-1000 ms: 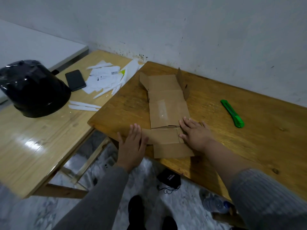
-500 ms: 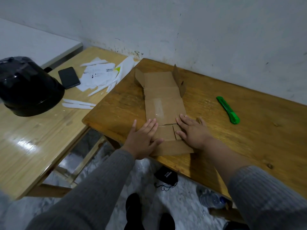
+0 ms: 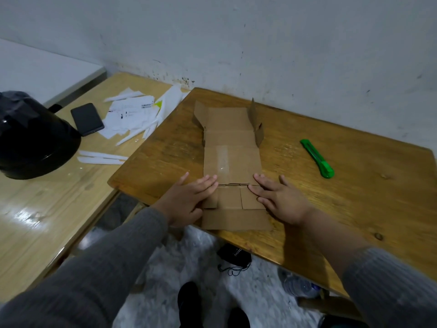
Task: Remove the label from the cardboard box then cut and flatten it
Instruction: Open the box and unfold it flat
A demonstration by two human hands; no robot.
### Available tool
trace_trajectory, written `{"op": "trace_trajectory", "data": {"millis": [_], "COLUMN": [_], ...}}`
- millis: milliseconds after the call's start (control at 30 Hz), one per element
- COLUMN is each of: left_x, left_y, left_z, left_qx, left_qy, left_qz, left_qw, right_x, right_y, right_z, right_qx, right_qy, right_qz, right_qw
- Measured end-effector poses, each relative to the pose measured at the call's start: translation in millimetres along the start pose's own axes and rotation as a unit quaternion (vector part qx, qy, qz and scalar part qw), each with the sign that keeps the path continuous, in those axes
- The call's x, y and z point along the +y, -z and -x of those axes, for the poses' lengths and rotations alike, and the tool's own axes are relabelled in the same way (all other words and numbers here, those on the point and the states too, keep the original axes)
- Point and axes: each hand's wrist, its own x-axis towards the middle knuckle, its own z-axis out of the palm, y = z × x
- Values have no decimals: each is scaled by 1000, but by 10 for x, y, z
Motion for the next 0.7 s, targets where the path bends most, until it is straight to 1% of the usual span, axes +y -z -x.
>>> {"op": "trace_trajectory", "data": {"millis": [100, 267, 367, 467, 533, 600, 633, 700], "left_x": [-90, -259, -257, -209, -165, -101, -64, -5], "left_y": [-4, -78, -142, -219, -242, -206, -178, -130], "left_z": [10, -20, -43, -32, -27, -36, -54, -113], "left_qx": [0, 29, 44, 75, 104, 145, 173, 208], "left_qy": [-35, -73, -60, -35, -24, -4, 12, 70], "left_qz": [-39, -59, -45, 3, 62, 126, 146, 159], "left_qw": [999, 995, 996, 997, 992, 981, 974, 963], "right_x": [56, 190, 249, 282, 269, 229, 192, 91], "right_y": [10, 19, 29, 3, -17, -7, 11, 66], "right_z": [18, 35, 15, 25, 53, 55, 39, -14], "right_qx": [-19, -29, -31, -19, 0, 18, 35, 85], "right_qy": [34, 84, 95, 93, 83, 48, 23, -28], "right_qz": [22, 33, 37, 15, -14, -54, -81, -133], "right_qw": [999, 996, 994, 995, 996, 997, 996, 987]}}
